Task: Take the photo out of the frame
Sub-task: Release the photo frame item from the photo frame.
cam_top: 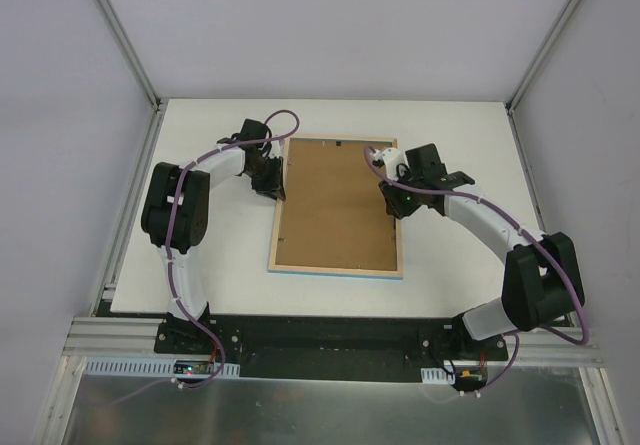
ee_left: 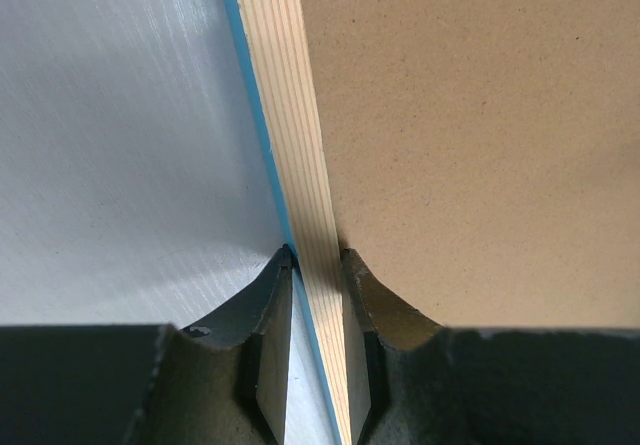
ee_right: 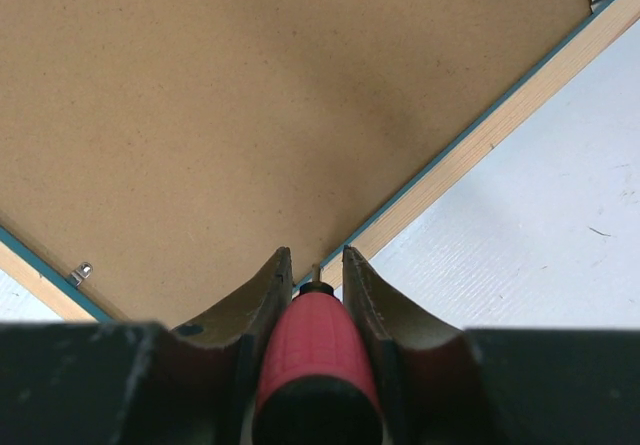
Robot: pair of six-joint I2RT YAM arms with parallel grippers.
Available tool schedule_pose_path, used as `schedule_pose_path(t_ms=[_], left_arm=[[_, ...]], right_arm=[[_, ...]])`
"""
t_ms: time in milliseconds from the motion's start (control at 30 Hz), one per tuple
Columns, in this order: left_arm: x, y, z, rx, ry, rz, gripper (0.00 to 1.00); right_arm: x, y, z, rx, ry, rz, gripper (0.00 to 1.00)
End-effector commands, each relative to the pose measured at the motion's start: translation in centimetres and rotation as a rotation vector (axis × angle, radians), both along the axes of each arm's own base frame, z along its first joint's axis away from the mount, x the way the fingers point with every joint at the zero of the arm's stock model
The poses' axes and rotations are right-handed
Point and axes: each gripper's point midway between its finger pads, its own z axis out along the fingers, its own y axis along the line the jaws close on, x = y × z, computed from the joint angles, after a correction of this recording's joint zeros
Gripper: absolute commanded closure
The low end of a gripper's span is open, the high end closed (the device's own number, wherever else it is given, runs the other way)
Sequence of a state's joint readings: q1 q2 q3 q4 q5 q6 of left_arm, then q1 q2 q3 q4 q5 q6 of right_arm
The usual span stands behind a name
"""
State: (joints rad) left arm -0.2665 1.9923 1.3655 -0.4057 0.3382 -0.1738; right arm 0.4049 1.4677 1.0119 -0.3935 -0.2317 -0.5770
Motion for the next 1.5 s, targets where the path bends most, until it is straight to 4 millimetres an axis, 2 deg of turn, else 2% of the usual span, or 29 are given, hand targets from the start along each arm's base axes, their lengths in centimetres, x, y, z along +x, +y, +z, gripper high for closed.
schedule_pose_path(t_ms=[0, 100, 400, 600, 700, 867, 1200, 1467], left_arm=[[-1.2, 1.3, -3.3, 0.061, 0.07, 0.014, 1.0], [-1.2, 1.3, -3.3, 0.06, 0.071, 0.015, 1.0], [-1.1, 1.4, -3.3, 0.07, 0.07, 0.023, 1.0], [-1.0, 1.6, -3.3, 0.075, 0.066, 0.028, 1.0], [-1.1, 1.6, -3.3, 0.073, 0.067, 0.029, 1.0], [-1.1, 1.6, -3.4, 0.075, 0.068, 0.03, 1.0], [-1.0, 1.5, -3.3, 0.073, 0.067, 0.031, 1.0], [-1.0, 1.6, -3.3, 0.074, 0.065, 0.03, 1.0]], right_arm=[[0.8, 0.7, 0.8, 0.014, 0.006, -0.006, 0.99], [-0.1, 0.7, 0.2, -0.001, 0.065, 0.025, 0.99], [-2.0, 1.3, 0.5, -0.017, 0.134, 0.116, 0.99], [-2.4, 1.4, 0.2, -0.033, 0.151, 0.136, 0.99], [-2.0, 1.3, -0.3, -0.046, 0.145, 0.122, 0.99], [-0.5, 1.3, 0.9, -0.03, 0.067, 0.069, 0.99], [0.5, 1.0, 1.9, 0.018, 0.047, 0.004, 0.99], [0.7, 0.6, 0.2, -0.026, 0.097, -0.009, 0.99]])
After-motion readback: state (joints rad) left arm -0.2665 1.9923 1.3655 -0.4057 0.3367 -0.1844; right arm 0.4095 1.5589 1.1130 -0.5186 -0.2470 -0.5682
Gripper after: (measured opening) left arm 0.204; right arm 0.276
